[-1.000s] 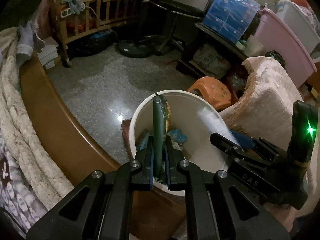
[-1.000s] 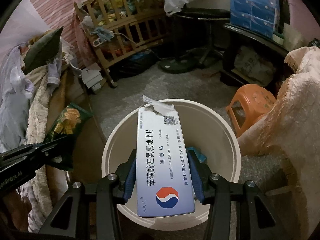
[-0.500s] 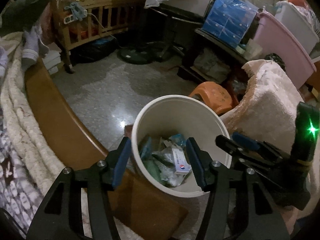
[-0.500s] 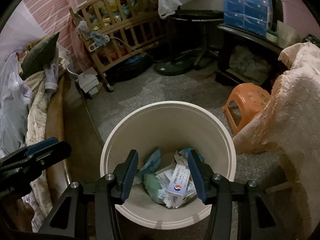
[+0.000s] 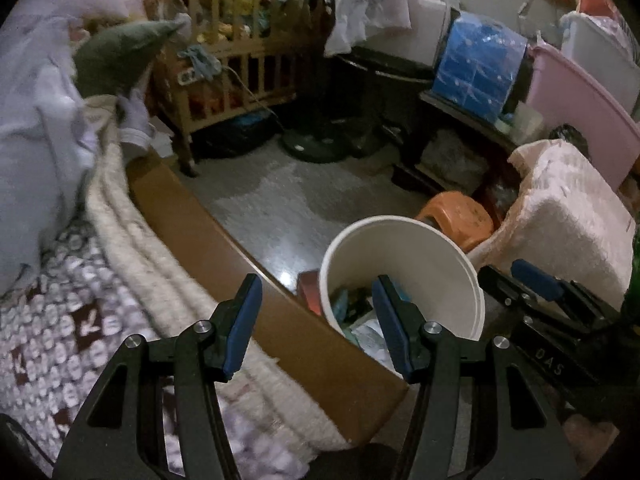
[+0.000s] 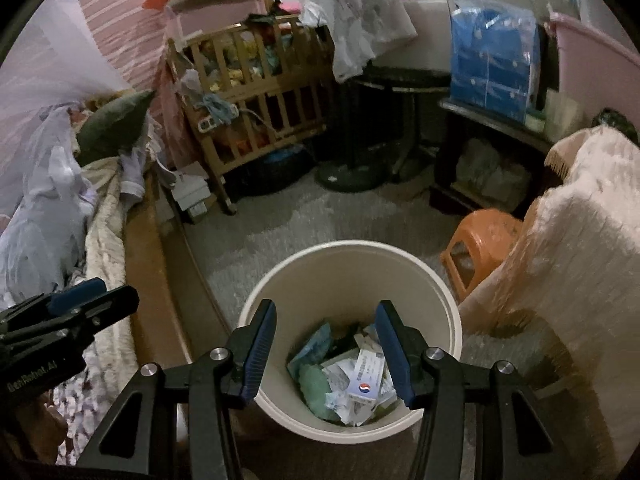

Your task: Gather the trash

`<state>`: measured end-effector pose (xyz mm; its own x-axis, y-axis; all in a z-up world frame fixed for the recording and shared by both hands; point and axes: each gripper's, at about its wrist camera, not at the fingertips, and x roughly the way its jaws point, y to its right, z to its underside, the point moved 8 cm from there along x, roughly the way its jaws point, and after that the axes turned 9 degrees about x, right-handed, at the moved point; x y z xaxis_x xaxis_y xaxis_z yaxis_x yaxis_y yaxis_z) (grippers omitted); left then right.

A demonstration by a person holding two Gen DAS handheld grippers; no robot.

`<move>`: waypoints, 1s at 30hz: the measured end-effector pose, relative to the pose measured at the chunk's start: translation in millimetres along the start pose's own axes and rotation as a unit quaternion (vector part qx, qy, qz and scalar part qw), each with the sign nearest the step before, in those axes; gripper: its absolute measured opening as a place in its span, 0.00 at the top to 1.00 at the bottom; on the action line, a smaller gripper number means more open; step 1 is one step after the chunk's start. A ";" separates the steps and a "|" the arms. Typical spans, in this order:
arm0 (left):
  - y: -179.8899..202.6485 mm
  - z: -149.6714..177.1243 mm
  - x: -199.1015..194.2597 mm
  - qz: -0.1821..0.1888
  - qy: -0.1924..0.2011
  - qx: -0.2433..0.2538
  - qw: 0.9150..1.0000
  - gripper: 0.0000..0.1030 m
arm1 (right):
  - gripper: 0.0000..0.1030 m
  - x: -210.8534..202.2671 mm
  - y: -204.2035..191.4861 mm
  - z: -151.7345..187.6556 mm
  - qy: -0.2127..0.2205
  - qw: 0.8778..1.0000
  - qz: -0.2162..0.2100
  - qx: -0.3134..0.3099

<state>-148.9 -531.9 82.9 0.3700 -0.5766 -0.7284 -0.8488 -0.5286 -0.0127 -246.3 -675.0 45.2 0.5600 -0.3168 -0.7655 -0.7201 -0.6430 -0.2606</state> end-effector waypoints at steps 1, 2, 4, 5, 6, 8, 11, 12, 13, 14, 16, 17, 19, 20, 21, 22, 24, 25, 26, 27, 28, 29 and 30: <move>-1.9 0.1 -5.7 -0.004 0.006 0.002 1.000 0.46 | 0.52 -3.9 -1.8 -1.2 0.006 1.000 -0.001 -0.002; -3.0 0.6 -10.4 -0.009 0.011 0.003 1.000 0.46 | 0.52 -8.7 -5.2 -2.1 0.013 1.000 -0.001 -0.004; -6.2 0.8 -22.7 -0.022 0.024 0.008 0.999 0.46 | 0.52 -16.6 -11.7 -3.7 0.024 1.000 -0.001 -0.011; -7.4 1.0 -27.5 -0.025 0.029 0.010 0.999 0.46 | 0.52 -19.9 -14.5 -4.2 0.027 1.000 -0.001 -0.014; -8.9 1.6 -32.8 -0.027 0.033 0.010 0.999 0.46 | 0.52 -23.7 -18.1 -5.1 0.031 0.999 -0.002 -0.018; -10.1 -0.2 -38.9 -0.029 0.041 0.009 0.999 0.46 | 0.52 -30.7 -22.4 -6.2 0.039 0.999 -0.005 -0.022; -13.7 0.8 -49.3 -0.033 0.053 0.004 0.998 0.46 | 0.51 -41.2 -30.6 -8.5 0.050 0.998 -0.006 -0.030; -15.5 0.8 -53.2 -0.032 0.059 0.002 0.998 0.46 | 0.51 -44.2 -32.8 -9.1 0.053 0.998 -0.006 -0.032; -16.1 1.6 -55.6 -0.033 0.062 0.001 0.998 0.46 | 0.50 -47.3 -35.2 -9.5 0.057 0.998 -0.006 -0.035; -17.6 1.7 -57.8 -0.035 0.064 0.000 0.997 0.46 | 0.49 -49.6 -37.2 -10.1 0.059 0.998 -0.006 -0.037; -20.8 2.8 -61.6 -0.037 0.068 -0.001 0.997 0.46 | 0.47 -53.1 -38.6 -9.5 0.062 0.997 -0.007 -0.038; -22.7 3.3 -64.1 -0.039 0.072 -0.003 0.997 0.46 | 0.47 -54.6 -39.9 -9.9 0.064 0.997 -0.008 -0.038; -24.3 3.7 -66.9 -0.041 0.076 -0.005 0.996 0.46 | 0.47 -57.7 -42.4 -10.4 0.067 0.997 -0.011 -0.037; -25.9 4.0 -68.1 -0.041 0.077 -0.007 0.996 0.46 | 0.47 -58.5 -43.7 -10.7 0.067 0.997 -0.012 -0.038; -26.8 3.9 -69.0 -0.040 0.078 -0.009 0.996 0.46 | 0.47 -59.0 -44.9 -11.0 0.068 0.997 -0.012 -0.040; -27.6 4.3 -69.7 -0.041 0.078 -0.010 0.996 0.46 | 0.47 -59.7 -45.2 -11.1 0.068 0.997 -0.012 -0.041; -29.8 4.6 -70.9 -0.043 0.080 -0.012 0.996 0.46 | 0.47 -61.2 -47.8 -11.2 0.070 0.997 -0.013 -0.043; -30.1 4.9 -71.0 -0.043 0.081 -0.012 0.996 0.46 | 0.47 -61.1 -47.6 -11.8 0.070 0.996 -0.014 -0.044; -30.7 5.3 -71.2 -0.043 0.081 -0.013 0.996 0.46 | 0.47 -61.3 -47.7 -12.1 0.071 0.996 -0.014 -0.044; -31.2 5.7 -70.9 -0.043 0.081 -0.013 0.996 0.46 | 0.47 -61.5 -47.9 -12.2 0.071 0.996 -0.013 -0.045; -31.3 5.9 -71.3 -0.042 0.081 -0.012 0.996 0.46 | 0.47 -61.2 -48.1 -12.3 0.070 0.996 -0.014 -0.044; -31.5 5.9 -71.4 -0.042 0.081 -0.012 0.996 0.46 | 0.47 -61.2 -48.2 -12.3 0.070 0.996 -0.014 -0.044; -31.4 5.6 -71.2 -0.043 0.081 -0.012 0.996 0.46 | 0.47 -61.3 -48.5 -12.1 0.070 0.997 -0.015 -0.043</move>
<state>-150.7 -470.8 131.3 0.4984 -0.6204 -0.6056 -0.8030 -0.5936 -0.0527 -240.8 -632.9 111.9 0.6360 -0.3872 -0.6675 -0.6682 -0.7091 -0.2253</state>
